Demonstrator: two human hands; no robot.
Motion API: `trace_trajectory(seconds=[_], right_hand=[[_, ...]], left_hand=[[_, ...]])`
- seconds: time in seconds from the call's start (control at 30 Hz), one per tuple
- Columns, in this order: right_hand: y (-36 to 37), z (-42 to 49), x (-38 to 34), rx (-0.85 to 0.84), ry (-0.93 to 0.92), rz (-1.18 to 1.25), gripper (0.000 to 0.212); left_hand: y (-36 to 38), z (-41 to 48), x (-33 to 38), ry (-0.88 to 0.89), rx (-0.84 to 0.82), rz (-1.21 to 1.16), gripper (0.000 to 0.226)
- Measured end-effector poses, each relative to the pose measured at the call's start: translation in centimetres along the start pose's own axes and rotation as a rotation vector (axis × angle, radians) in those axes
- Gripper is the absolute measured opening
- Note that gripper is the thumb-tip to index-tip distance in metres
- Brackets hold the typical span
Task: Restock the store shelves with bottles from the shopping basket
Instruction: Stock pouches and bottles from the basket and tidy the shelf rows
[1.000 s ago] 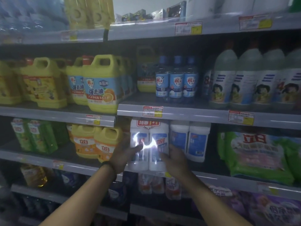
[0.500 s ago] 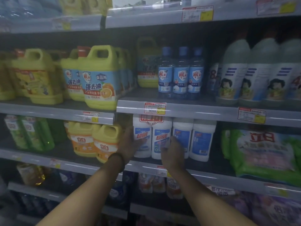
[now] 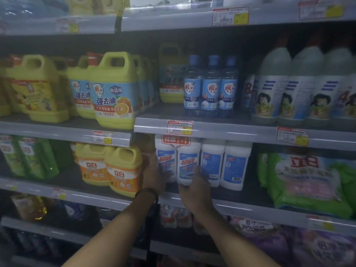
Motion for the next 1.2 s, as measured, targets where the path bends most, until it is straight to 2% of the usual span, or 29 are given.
trace_trajectory(seconds=[0.1, 0.2, 0.27, 0.37, 0.47, 0.5, 0.57, 0.67, 0.73, 0.8, 0.93, 0.97, 1.07, 1.2], right_hand=[[-0.1, 0.6, 0.3, -0.042, 0.017, 0.03, 0.085], [-0.5, 0.7, 0.1, -0.087, 0.034, 0.058, 0.088], [-1.3, 0.7, -0.2, -0.119, 0.024, 0.075, 0.08], [-2.7, 0.6, 0.0, -0.128, -0.026, 0.085, 0.056], [-4.7, 0.3, 1.0, -0.059, -0.026, 0.112, 0.04], [-5.6, 0.1, 1.4, -0.014, -0.028, 0.096, 0.035], [-7.6, -0.4, 2.7, 0.112, -0.033, 0.043, 0.026], [-10.0, -0.7, 5.3, 0.323, -0.034, 0.078, 0.023], [-11.5, -0.6, 6.4, 0.44, -0.001, 0.097, 0.022], [-12.8, 0.3, 7.3, 0.425, 0.028, 0.105, 0.029], [-13.6, 2.6, 8.1, 0.276, 0.164, 0.235, 0.077], [-13.5, 3.0, 8.5, 0.232, 0.162, 0.261, 0.076], [-13.5, 3.7, 8.7, 0.152, 0.174, 0.353, 0.048], [-14.1, 4.6, 9.3, 0.086, 0.161, 0.355, 0.035]], left_hand=[[0.0, 0.5, 0.2, -0.017, 0.044, 0.195, 0.073], [0.1, 0.2, 0.2, 0.006, 0.047, 0.151, 0.069], [0.2, 0.0, 0.1, 0.008, 0.02, 0.076, 0.06], [0.6, -0.1, -0.1, 0.02, 0.073, 0.088, 0.066], [1.6, -1.6, 0.6, -0.023, 0.265, 0.244, 0.072], [2.0, -2.6, 1.0, -0.024, 0.324, 0.299, 0.068], [3.2, -4.9, 1.6, 0.078, 0.359, 0.263, 0.054], [5.5, -7.7, 3.0, 0.254, 0.16, 0.125, 0.034], [7.0, -8.8, 4.2, 0.327, 0.036, 0.097, 0.033], [8.1, -9.3, 5.2, 0.359, -0.044, 0.09, 0.038], [9.0, -9.4, 6.1, 0.339, -0.11, 0.083, 0.04], [9.1, -9.5, 6.3, 0.328, -0.129, 0.074, 0.04], [9.4, -9.5, 5.9, 0.256, -0.16, 0.06, 0.042], [9.6, -9.2, 4.8, 0.191, -0.168, 0.082, 0.043]])
Point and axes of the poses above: each hand's wrist, its own z-axis towards the middle knuckle, its own y-axis out of the palm, x = y × z, the point moved 1 cm from there along z, towards the middle knuckle, and after that the axes turned 2 degrees about y, right-handed, at the moved point
